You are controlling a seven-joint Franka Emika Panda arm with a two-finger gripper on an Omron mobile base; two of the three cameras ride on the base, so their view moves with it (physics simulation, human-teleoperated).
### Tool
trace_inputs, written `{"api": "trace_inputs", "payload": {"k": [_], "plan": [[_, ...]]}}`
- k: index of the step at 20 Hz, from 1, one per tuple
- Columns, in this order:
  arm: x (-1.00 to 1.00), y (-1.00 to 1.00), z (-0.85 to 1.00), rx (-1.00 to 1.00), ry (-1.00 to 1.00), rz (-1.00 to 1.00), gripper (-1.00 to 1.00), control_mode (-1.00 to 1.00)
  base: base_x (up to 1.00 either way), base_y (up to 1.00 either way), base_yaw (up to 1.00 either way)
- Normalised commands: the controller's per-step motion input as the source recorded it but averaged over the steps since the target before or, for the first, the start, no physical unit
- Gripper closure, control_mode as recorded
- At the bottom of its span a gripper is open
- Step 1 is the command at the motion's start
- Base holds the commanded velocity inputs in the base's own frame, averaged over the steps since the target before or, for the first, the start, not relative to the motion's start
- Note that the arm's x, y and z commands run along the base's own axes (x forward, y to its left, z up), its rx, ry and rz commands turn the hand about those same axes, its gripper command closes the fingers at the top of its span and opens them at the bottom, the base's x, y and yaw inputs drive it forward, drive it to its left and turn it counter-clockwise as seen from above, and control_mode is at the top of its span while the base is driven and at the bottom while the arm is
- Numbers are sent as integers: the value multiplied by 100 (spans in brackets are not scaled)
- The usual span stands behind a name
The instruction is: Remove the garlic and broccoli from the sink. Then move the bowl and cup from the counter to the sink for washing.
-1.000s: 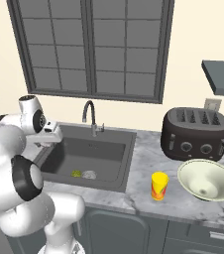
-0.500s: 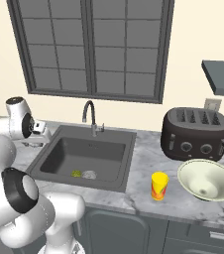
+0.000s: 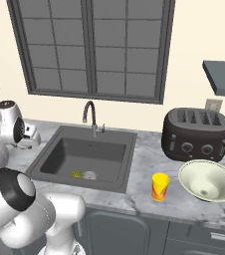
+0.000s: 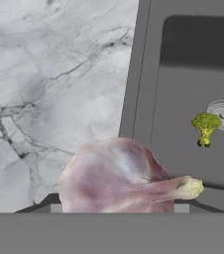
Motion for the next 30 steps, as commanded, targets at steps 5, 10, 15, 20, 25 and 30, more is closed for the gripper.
{"api": "trace_inputs", "payload": {"k": [5,10,15,20,25,30], "plan": [[2,46,-4,7,0,0,100,-100,0,0,0],[1,44,-13,4,-2,0,100,-100,0,0,0],[0,44,-16,2,0,0,100,-100,0,0,0],[0,38,-23,0,0,0,100,-100,0,0,0],[5,29,-24,0,0,0,100,-100,0,0,0],[5,28,-22,0,0,-2,100,-100,0,0,0]]}}
